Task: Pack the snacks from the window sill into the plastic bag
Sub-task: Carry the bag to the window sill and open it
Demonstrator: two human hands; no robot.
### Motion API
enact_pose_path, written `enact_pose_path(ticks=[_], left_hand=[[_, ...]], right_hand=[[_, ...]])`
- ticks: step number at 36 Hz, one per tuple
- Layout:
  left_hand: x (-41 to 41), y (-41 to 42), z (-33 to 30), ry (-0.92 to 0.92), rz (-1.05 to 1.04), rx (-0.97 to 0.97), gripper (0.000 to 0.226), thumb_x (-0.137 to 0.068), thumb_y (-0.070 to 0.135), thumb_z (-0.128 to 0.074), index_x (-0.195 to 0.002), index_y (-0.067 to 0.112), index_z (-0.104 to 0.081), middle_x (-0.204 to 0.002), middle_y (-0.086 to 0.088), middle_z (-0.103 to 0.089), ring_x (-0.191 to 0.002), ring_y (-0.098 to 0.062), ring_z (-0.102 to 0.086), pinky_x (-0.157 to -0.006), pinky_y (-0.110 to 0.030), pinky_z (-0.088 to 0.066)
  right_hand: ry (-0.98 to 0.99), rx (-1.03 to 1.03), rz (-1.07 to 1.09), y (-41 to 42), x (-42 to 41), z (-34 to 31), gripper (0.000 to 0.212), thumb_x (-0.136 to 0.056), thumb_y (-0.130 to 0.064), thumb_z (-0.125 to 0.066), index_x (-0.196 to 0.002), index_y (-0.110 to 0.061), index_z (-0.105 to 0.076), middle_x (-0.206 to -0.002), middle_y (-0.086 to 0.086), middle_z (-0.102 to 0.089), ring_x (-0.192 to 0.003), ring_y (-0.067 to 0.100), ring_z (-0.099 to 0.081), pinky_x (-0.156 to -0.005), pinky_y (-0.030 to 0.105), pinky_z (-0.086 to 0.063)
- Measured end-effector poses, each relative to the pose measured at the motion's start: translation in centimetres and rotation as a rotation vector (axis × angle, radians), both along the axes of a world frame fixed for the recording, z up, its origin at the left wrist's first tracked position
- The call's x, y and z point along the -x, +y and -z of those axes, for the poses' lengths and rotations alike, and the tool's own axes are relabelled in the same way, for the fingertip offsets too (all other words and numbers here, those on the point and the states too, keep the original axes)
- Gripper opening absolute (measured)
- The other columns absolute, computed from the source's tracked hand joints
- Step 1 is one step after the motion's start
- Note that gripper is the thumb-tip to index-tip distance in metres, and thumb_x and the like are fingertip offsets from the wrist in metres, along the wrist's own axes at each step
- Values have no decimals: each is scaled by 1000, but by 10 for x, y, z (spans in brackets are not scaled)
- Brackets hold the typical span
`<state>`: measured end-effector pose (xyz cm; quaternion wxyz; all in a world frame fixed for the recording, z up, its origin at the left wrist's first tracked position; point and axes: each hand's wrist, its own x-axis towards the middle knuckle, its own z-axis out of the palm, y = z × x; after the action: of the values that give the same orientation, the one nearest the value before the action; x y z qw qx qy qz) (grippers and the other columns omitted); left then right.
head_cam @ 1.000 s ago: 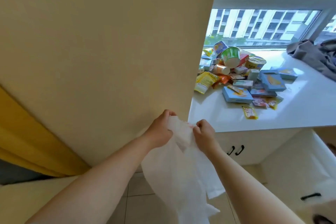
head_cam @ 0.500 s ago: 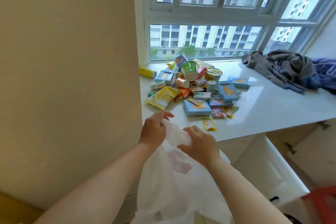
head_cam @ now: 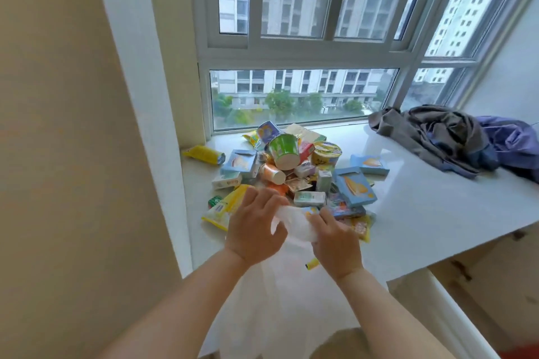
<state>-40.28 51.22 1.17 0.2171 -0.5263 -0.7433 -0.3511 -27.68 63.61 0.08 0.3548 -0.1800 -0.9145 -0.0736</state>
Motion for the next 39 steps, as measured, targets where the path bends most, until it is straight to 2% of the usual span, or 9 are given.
enact_pose_path(ticks=[4,10,15,18,23,27,34,37,39], left_hand=[[29,25,35,-12,-31,203,33,-61,32,-63,-94,33,-65,-107,11,-46,-96,-18,-41,-73,-26,-48],[66,59,83,-79,-120,400,46,-40,20,-86,-80,36,-71,-100,10,-55,-93,-17,-39,-86,-22,-30],[93,94,118,-121,-192,472,28,-50,22,-74,-73,38,-72,-95,13,-63,-91,-17,-39,-78,-17,-41],[105,114,135,-180,-228,514,26,-52,22,-65,-70,39,-72,-93,13,-65,-88,-17,-38,-76,-17,-34],[118,139,157,-281,-277,624,38,-50,18,-63,-74,47,-71,-90,14,-66,-86,-14,-36,-52,-22,-46],[125,146,178,-271,-340,730,45,-48,13,-64,-76,48,-71,-89,14,-67,-84,-14,-35,-57,-24,-51],[143,132,208,-302,-385,927,52,-44,16,-63,-85,47,-70,-91,12,-64,-84,-18,-36,-53,-25,-51],[144,128,212,-343,-335,996,55,-56,19,-64,-108,35,-66,-115,3,-59,-102,-23,-37,-73,-35,-51],[142,124,213,-464,-296,1101,55,-81,27,-41,-136,30,-45,-139,3,-39,-121,-22,-28,-100,-36,-34]], right_hand=[[-71,70,17,24,28,32,32,-47,1,-72,-73,-16,-65,-67,0,-60,-33,17,-48,-31,17,-30],[-319,267,23,66,67,89,73,-29,-4,-86,-82,-18,-37,-66,1,-57,-37,17,-51,-28,22,-33],[-470,266,-55,112,92,136,78,-27,-7,-86,-91,-17,-42,-68,3,-56,-46,17,-54,-32,23,-38],[-537,274,-115,142,98,170,83,-29,-13,-82,-104,-18,-47,-84,4,-45,-66,22,-56,-51,27,-52],[-627,223,-222,160,96,206,63,-52,-27,-74,-108,-17,-47,-90,7,-48,-69,27,-57,-57,35,-52],[-743,236,-221,163,96,226,82,-38,-26,-82,-114,-18,-52,-89,5,-64,-73,30,-54,-62,39,-54],[-814,226,-189,177,98,244,52,-50,-29,-68,-99,-14,-58,-95,9,-66,-92,33,-62,-83,61,-45],[-795,201,-197,166,99,257,47,-63,-25,-46,-99,-11,-73,-102,13,-68,-103,34,-49,-91,62,-28],[-853,229,-184,156,97,260,50,-54,-31,-67,-101,-13,-74,-105,10,-68,-105,33,-51,-93,60,-26]])
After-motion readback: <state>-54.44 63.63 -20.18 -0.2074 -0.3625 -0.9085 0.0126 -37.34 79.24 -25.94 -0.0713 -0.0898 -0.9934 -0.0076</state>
